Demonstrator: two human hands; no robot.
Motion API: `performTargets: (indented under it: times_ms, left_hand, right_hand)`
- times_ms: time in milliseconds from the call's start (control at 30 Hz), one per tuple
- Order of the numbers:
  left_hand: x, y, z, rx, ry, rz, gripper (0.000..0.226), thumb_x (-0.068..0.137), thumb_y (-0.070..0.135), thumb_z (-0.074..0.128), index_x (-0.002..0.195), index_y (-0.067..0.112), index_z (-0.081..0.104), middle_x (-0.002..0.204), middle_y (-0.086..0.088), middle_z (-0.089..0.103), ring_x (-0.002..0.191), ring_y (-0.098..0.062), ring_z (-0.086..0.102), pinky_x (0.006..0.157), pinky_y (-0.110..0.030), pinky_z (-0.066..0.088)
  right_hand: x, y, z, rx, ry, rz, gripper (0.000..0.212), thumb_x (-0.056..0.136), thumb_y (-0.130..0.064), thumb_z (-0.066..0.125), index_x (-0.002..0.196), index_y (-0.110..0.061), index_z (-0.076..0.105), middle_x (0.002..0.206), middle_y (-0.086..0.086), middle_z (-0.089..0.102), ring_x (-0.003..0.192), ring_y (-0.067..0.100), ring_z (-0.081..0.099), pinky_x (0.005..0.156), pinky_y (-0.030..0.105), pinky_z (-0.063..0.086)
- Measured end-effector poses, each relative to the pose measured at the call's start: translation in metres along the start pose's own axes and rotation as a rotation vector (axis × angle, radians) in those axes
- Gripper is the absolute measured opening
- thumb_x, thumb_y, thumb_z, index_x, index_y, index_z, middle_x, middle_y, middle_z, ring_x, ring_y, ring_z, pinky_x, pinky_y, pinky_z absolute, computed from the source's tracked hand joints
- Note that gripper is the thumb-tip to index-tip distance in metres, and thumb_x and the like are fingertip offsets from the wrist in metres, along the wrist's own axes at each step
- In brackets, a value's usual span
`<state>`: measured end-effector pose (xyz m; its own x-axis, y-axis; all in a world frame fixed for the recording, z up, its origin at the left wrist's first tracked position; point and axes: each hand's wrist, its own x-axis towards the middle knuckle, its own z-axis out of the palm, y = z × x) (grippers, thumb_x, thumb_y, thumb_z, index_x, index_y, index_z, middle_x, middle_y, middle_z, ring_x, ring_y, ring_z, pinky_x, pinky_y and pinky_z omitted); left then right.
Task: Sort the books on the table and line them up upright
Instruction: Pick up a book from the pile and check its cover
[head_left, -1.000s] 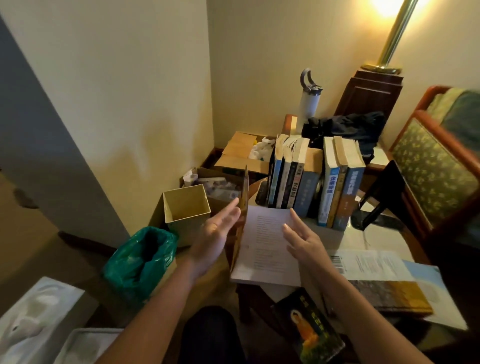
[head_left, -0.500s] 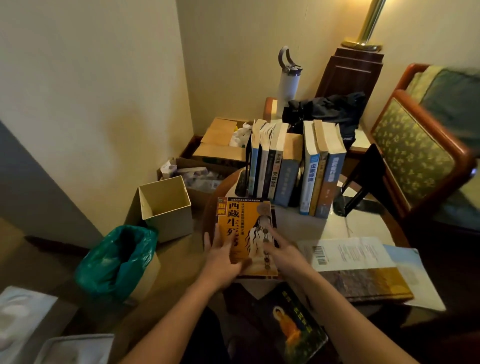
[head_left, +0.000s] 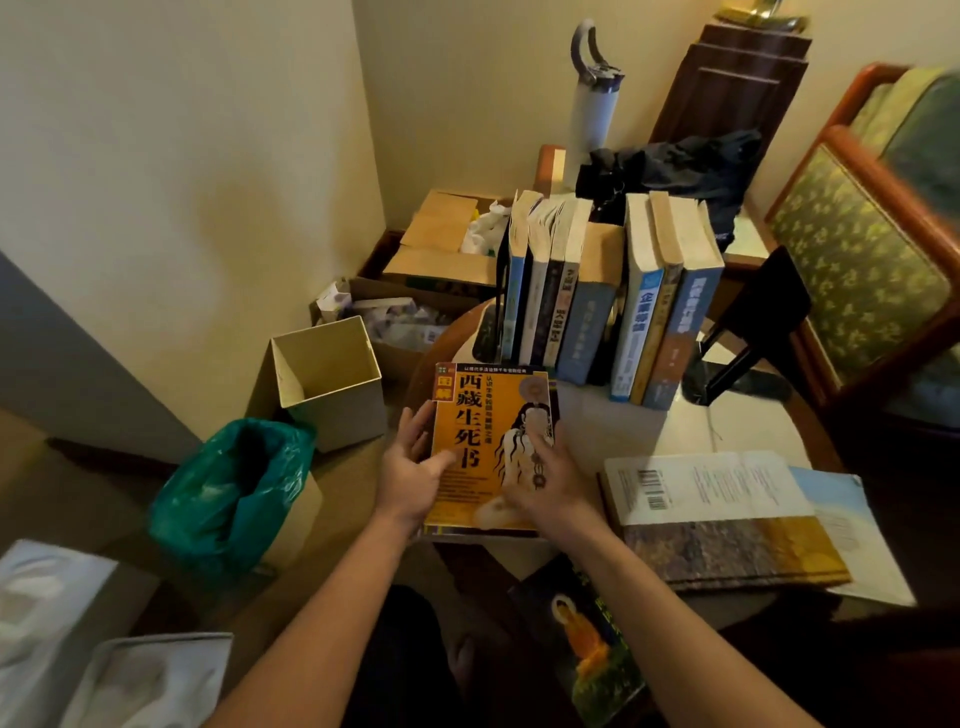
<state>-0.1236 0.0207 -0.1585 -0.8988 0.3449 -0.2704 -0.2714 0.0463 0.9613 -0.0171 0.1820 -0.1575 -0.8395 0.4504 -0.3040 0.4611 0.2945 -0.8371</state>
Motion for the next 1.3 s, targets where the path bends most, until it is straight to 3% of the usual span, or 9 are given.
performTargets:
  times_ms: [100,267,467,600,767,867,967,1067,1300]
  left_hand:
    - [0.002,0.008,-0.001,-0.154,-0.013,-0.074,0.053,0.084,0.003,0.072,0.120,0.041,0.070,0.164,0.004,0.023,0.142,-0.026,0.040,0.096,-0.057,0.054]
    - [-0.004,0.026,0.001,-0.181,-0.011,-0.126,0.039,0.085,-0.003,0.069,0.110,0.026,0.074,0.163,0.003,0.026,0.147,-0.025,0.031,0.081,-0.033,0.054]
    - [0.006,0.033,-0.008,-0.177,-0.056,-0.218,0.041,0.077,-0.001,0.075,0.110,0.022,0.077,0.154,-0.002,0.043,0.139,-0.027,0.045,0.105,-0.048,0.047]
    - [0.009,0.041,-0.009,-0.128,-0.175,-0.269,0.043,0.085,-0.001,0.069,0.118,0.025,0.072,0.116,-0.004,0.074,0.112,-0.026,0.068,0.093,-0.050,0.056]
    - [0.007,0.040,-0.002,0.001,-0.186,-0.230,0.052,0.083,0.000,0.074,0.122,0.034,0.068,0.121,-0.001,0.070,0.109,-0.023,0.068,0.088,-0.050,0.059]
    - [0.001,0.044,0.002,0.154,-0.173,-0.121,0.053,0.084,0.005,0.075,0.125,0.037,0.063,0.123,0.003,0.067,0.113,-0.021,0.066,0.091,-0.049,0.058]
    - [-0.007,0.056,0.006,0.265,-0.158,0.032,0.060,0.092,0.013,0.069,0.140,0.043,0.050,0.125,0.004,0.067,0.112,-0.018,0.067,0.093,-0.047,0.058]
    - [-0.022,0.070,0.017,0.404,-0.126,0.203,0.068,0.097,0.021,0.063,0.145,0.057,0.032,0.133,0.005,0.061,0.112,-0.012,0.066,0.090,-0.046,0.059]
    - [-0.076,0.098,0.038,0.486,-0.032,0.610,0.087,0.099,0.023,0.057,0.153,0.055,-0.003,0.152,0.007,0.042,0.130,-0.010,0.052,0.100,-0.044,0.053]
  right_hand:
    - [-0.004,-0.003,-0.004,-0.014,0.017,-0.016,0.087,0.077,-0.045,0.072,0.151,-0.052,0.027,0.164,-0.009,0.022,0.147,0.017,0.033,0.114,0.044,0.041]
    - [-0.006,-0.001,-0.008,0.034,-0.018,-0.018,0.098,0.077,-0.028,0.081,0.148,-0.059,0.021,0.165,-0.013,0.016,0.149,0.015,0.026,0.116,0.044,0.038]
    - [-0.006,0.001,-0.009,0.044,-0.021,-0.022,0.095,0.079,-0.022,0.081,0.152,-0.049,0.027,0.159,-0.013,0.031,0.143,0.012,0.035,0.113,0.037,0.040]
    - [-0.006,0.004,-0.015,0.088,-0.059,-0.034,0.092,0.081,-0.019,0.080,0.152,-0.046,0.029,0.148,-0.016,0.044,0.133,0.006,0.044,0.105,0.027,0.041]
    - [-0.008,0.004,-0.018,0.117,-0.101,-0.055,0.093,0.084,-0.012,0.078,0.152,-0.048,0.026,0.131,-0.040,0.039,0.135,0.000,0.037,0.105,0.023,0.036]
    - [-0.012,-0.008,-0.026,0.142,-0.137,-0.021,0.091,0.087,-0.006,0.074,0.149,-0.050,0.023,0.107,-0.048,0.031,0.117,-0.008,0.040,0.097,0.017,0.038]
    - [-0.015,-0.020,-0.032,0.144,-0.175,-0.049,0.091,0.087,-0.018,0.076,0.149,-0.054,0.019,0.122,-0.037,0.045,0.105,-0.013,0.047,0.084,0.007,0.042]
    - [-0.021,-0.037,-0.032,0.152,-0.174,-0.088,0.085,0.088,-0.033,0.075,0.147,-0.057,0.018,0.129,-0.030,0.042,0.114,0.000,0.049,0.094,0.021,0.046]
    - [-0.028,-0.075,-0.068,0.517,-0.054,-0.041,0.036,0.091,-0.053,0.061,0.121,-0.047,0.041,0.106,-0.004,0.071,0.090,0.014,0.070,0.072,0.029,0.053]
